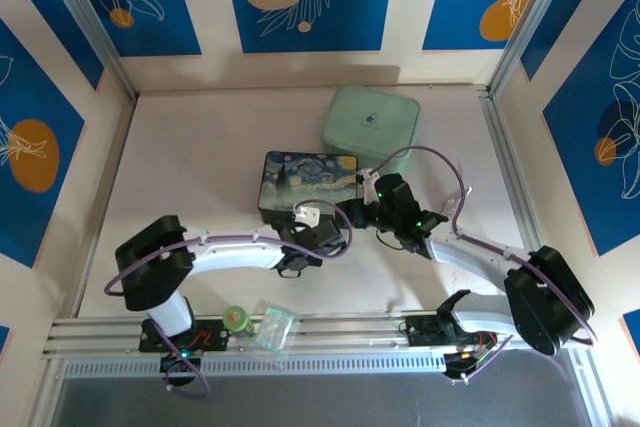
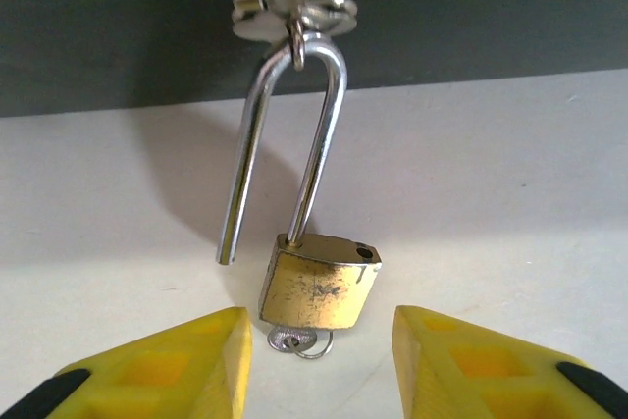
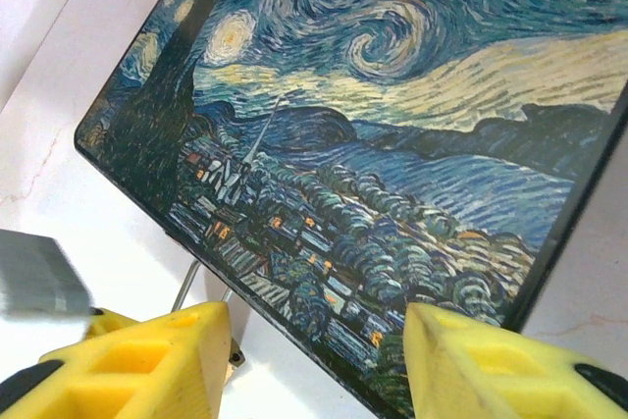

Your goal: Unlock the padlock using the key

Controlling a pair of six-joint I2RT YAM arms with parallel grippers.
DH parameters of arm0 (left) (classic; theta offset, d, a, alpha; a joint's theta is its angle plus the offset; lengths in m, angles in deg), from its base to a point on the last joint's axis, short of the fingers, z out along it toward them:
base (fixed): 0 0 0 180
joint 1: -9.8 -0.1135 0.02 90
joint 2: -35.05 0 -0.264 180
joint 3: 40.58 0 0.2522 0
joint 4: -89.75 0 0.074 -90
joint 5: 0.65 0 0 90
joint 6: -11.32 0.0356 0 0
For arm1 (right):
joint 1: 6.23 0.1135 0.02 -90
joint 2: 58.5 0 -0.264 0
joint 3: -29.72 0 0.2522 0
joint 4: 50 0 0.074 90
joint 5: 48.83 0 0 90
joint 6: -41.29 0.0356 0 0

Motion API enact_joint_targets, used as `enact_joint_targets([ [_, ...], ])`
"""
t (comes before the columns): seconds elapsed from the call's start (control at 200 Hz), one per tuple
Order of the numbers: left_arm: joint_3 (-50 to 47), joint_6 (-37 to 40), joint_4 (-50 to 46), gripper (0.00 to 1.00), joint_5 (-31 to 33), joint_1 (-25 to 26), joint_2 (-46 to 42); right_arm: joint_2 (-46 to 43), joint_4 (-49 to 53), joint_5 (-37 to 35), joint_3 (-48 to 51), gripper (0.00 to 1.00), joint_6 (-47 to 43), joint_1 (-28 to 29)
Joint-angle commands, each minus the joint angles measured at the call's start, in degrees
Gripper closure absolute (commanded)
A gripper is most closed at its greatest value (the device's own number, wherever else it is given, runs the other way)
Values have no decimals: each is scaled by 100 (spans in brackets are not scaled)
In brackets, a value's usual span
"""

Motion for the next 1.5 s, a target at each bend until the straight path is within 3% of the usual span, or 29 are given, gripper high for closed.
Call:
enact_joint_targets([
  [0.0, -158, 260, -3, 51, 263, -9, -499, -209, 189, -57, 75, 43, 97, -26],
  [0.075, -290, 678, 110, 19, 469, -79, -964, -376, 309, 101, 91, 28, 174, -35],
  [0.12, -369, 996, 169, 0, 616, -139, -1284, -525, 343, 208, 138, 1, 297, -27],
  [0.28, -662, 2222, 484, 0, 797, -528, -2528, -1044, 548, 417, 258, 1, 494, 79],
  [0.41, -773, 3335, 691, 0, 6, -1148, -3112, -1193, 440, 264, 366, 0, 541, 422],
  [0.51, -663, 3841, 582, 0, -452, -1621, -3196, -877, 100, 82, 413, 4, 683, 807],
  [0.68, -492, 4767, 477, 1, -936, -1987, -3047, 268, -312, 85, 1, 7, 677, 1410],
  [0.795, -458, 4743, 283, 0, -939, -2245, -2945, 970, -785, 118, -174, 11, 684, 1575],
  [0.925, -574, 4582, 279, 0, -926, -2342, -2978, 1602, -857, -63, -463, 28, 676, 1590],
  [1.006, -670, 4445, 295, 0, -929, -2335, -2981, 1854, -812, -126, -642, 33, 554, 1614],
  [1.496, -852, 4211, 374, 0, -898, -2337, -2975, 2614, -854, -181, -830, 47, 355, 1767],
])
